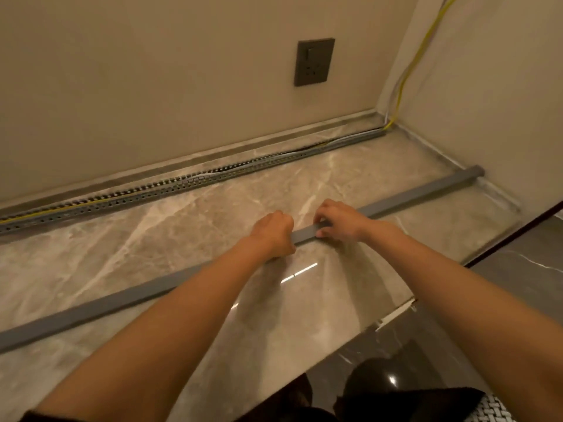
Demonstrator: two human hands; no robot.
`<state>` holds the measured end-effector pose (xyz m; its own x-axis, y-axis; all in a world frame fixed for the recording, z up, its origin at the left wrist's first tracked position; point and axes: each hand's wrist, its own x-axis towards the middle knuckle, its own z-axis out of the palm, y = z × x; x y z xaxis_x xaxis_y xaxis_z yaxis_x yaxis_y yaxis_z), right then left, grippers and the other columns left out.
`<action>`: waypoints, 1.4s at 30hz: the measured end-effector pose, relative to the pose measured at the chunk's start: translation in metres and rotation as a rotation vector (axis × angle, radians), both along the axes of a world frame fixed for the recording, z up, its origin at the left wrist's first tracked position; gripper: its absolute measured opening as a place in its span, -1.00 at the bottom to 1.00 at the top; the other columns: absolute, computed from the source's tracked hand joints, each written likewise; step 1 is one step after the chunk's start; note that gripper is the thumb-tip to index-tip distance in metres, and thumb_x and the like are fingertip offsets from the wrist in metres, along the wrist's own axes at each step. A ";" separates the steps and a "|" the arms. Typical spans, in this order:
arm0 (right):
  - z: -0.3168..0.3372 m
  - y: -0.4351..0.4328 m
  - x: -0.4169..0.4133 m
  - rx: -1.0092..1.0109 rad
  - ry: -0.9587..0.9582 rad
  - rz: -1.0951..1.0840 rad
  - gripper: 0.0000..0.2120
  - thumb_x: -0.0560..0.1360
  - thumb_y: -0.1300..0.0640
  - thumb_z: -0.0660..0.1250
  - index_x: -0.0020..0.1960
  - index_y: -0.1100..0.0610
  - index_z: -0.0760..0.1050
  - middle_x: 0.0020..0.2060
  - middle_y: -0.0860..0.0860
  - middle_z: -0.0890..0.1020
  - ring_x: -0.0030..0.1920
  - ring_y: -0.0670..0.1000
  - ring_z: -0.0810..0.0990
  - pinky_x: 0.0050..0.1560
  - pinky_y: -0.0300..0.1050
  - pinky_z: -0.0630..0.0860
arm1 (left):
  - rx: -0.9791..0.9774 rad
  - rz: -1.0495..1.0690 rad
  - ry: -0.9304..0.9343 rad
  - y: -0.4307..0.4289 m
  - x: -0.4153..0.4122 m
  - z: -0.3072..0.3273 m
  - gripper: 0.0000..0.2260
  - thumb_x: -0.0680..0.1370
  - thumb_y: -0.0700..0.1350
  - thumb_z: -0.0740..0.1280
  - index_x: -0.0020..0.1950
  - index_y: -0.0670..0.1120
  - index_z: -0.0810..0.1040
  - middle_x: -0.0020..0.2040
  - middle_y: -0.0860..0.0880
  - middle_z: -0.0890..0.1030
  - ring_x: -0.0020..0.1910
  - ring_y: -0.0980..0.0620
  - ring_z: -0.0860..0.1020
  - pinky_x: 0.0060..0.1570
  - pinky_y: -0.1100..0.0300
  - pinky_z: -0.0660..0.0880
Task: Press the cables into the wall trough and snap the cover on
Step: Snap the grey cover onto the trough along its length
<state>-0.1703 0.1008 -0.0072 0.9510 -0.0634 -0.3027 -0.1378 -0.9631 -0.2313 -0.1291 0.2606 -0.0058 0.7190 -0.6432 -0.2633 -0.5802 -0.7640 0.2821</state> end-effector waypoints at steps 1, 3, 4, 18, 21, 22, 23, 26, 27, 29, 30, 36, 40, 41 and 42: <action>0.000 -0.009 0.001 -0.013 0.004 0.023 -0.68 0.45 0.08 0.34 0.16 0.18 0.46 0.20 0.18 0.43 0.22 0.17 0.42 0.29 0.04 0.34 | 0.011 0.024 -0.005 -0.003 0.001 0.001 -0.63 0.42 -0.07 0.39 0.13 -0.23 0.50 0.18 -0.24 0.51 0.14 -0.21 0.51 0.05 0.05 0.47; -0.001 -0.021 0.004 -0.065 0.001 0.056 -0.65 0.46 0.04 0.33 0.18 0.18 0.44 0.20 0.18 0.44 0.24 0.18 0.41 0.28 0.04 0.30 | 0.007 0.092 -0.007 -0.001 0.006 0.003 -0.64 0.42 -0.07 0.40 0.13 -0.22 0.46 0.16 -0.24 0.54 0.11 -0.22 0.52 0.00 0.05 0.48; 0.000 -0.026 0.006 -0.090 -0.013 0.064 -0.65 0.46 0.03 0.31 0.18 0.17 0.43 0.20 0.17 0.46 0.24 0.17 0.41 0.28 0.04 0.27 | 0.000 0.128 -0.012 0.001 0.010 0.005 -0.66 0.43 -0.07 0.40 0.12 -0.21 0.46 0.15 -0.24 0.54 0.11 -0.22 0.52 0.01 0.04 0.48; 0.008 -0.044 0.071 0.151 -0.146 0.031 -0.89 0.45 0.21 0.33 -0.05 0.19 0.55 -0.08 0.20 0.62 0.00 0.18 0.53 -0.05 -0.09 0.37 | 0.025 0.004 -0.186 -0.043 0.064 0.034 -0.83 0.50 -0.26 0.23 0.05 -0.21 0.54 0.07 -0.24 0.57 0.05 -0.22 0.53 -0.12 0.02 0.42; 0.011 -0.071 0.081 0.064 -0.141 0.033 -0.88 0.46 0.13 0.33 -0.06 0.17 0.51 -0.07 0.19 0.61 0.05 0.19 0.47 0.06 -0.01 0.35 | 0.079 -0.006 -0.187 -0.048 0.078 0.042 -0.83 0.50 -0.28 0.22 0.04 -0.24 0.53 0.06 -0.26 0.56 0.04 -0.24 0.53 -0.13 0.00 0.43; 0.014 -0.084 0.084 0.021 -0.131 0.031 -0.86 0.46 0.08 0.32 -0.08 0.16 0.50 -0.06 0.19 0.61 0.05 0.19 0.47 0.07 -0.01 0.32 | 0.112 -0.009 -0.172 -0.053 0.083 0.046 -0.83 0.50 -0.28 0.22 0.04 -0.25 0.53 0.05 -0.26 0.56 0.02 -0.24 0.53 -0.11 -0.01 0.44; 0.015 -0.092 0.085 -0.003 -0.126 0.027 -0.83 0.46 0.05 0.32 -0.10 0.16 0.47 -0.06 0.19 0.61 0.05 0.19 0.48 0.04 -0.03 0.31 | 0.144 -0.010 -0.150 -0.055 0.088 0.049 -0.84 0.51 -0.27 0.22 0.04 -0.25 0.52 0.05 -0.27 0.55 -0.02 -0.23 0.52 -0.12 -0.02 0.45; 0.019 -0.121 0.097 0.033 -0.106 0.020 -0.80 0.45 0.02 0.34 -0.18 0.13 0.40 -0.14 0.17 0.58 -0.02 0.18 0.52 -0.10 -0.10 0.26 | 0.238 0.004 -0.094 -0.074 0.104 0.058 -0.87 0.51 -0.22 0.22 0.01 -0.20 0.49 0.01 -0.22 0.51 -0.18 -0.12 0.42 -0.21 0.06 0.38; 0.019 -0.124 0.102 0.069 -0.102 0.036 -0.78 0.45 0.03 0.34 -0.21 0.12 0.37 -0.18 0.14 0.55 -0.05 0.17 0.51 -0.13 -0.13 0.26 | 0.262 0.012 -0.090 -0.079 0.108 0.059 -0.87 0.51 -0.19 0.23 0.02 -0.18 0.48 -0.02 -0.20 0.50 -0.19 -0.09 0.41 -0.21 0.08 0.38; 0.017 -0.127 0.114 0.127 -0.092 0.075 -0.74 0.46 0.04 0.34 -0.31 0.08 0.32 -0.22 0.10 0.50 -0.14 0.10 0.46 -0.16 -0.13 0.27 | 0.277 0.046 -0.105 -0.094 0.115 0.055 -0.80 0.52 -0.15 0.25 0.11 -0.17 0.48 0.00 -0.17 0.51 -0.11 -0.12 0.47 -0.15 0.08 0.41; 0.015 -0.127 0.121 0.148 -0.092 0.090 -0.69 0.46 0.04 0.34 -0.37 0.04 0.28 -0.25 0.07 0.48 -0.16 0.08 0.43 -0.17 -0.13 0.27 | 0.266 0.067 -0.117 -0.103 0.117 0.052 -0.78 0.52 -0.13 0.27 0.13 -0.16 0.49 0.05 -0.18 0.53 -0.03 -0.15 0.51 -0.11 0.08 0.42; 0.007 -0.153 0.152 0.216 0.019 0.271 -0.91 0.43 0.28 0.29 -0.09 0.19 0.53 -0.05 0.21 0.60 -0.01 0.15 0.54 -0.11 -0.10 0.35 | 0.257 0.109 -0.148 -0.175 0.117 0.035 -0.77 0.54 -0.11 0.24 0.13 -0.19 0.50 0.15 -0.24 0.54 0.12 -0.22 0.52 0.06 -0.02 0.47; 0.008 -0.216 0.164 0.140 0.051 0.309 -0.79 0.43 0.31 0.27 0.06 0.21 0.51 0.10 0.21 0.57 0.13 0.19 0.51 0.03 -0.05 0.41 | 0.422 0.184 -0.157 -0.198 0.133 0.040 -0.73 0.57 -0.20 0.20 0.26 -0.19 0.44 0.24 -0.21 0.50 0.20 -0.18 0.51 0.15 0.04 0.46; 0.006 -0.236 0.165 0.110 0.043 0.295 -0.79 0.44 0.27 0.29 0.08 0.21 0.50 0.12 0.21 0.56 0.15 0.19 0.50 0.05 -0.04 0.42 | 0.451 0.221 -0.154 -0.202 0.137 0.041 -0.72 0.57 -0.21 0.19 0.27 -0.20 0.42 0.25 -0.21 0.50 0.21 -0.17 0.50 0.16 0.05 0.46; 0.005 -0.255 0.165 0.075 0.032 0.272 -0.78 0.45 0.22 0.31 0.09 0.21 0.50 0.13 0.21 0.56 0.16 0.19 0.50 0.08 -0.03 0.42 | 0.476 0.253 -0.153 -0.207 0.139 0.042 -0.72 0.58 -0.22 0.17 0.28 -0.20 0.42 0.26 -0.20 0.49 0.22 -0.15 0.49 0.18 0.07 0.45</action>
<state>-0.0051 -0.1547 -0.0025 0.9198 0.2163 -0.3274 0.1146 -0.9460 -0.3032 0.0104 0.0541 0.0358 0.8884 -0.2811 -0.3629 -0.3691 -0.9075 -0.2005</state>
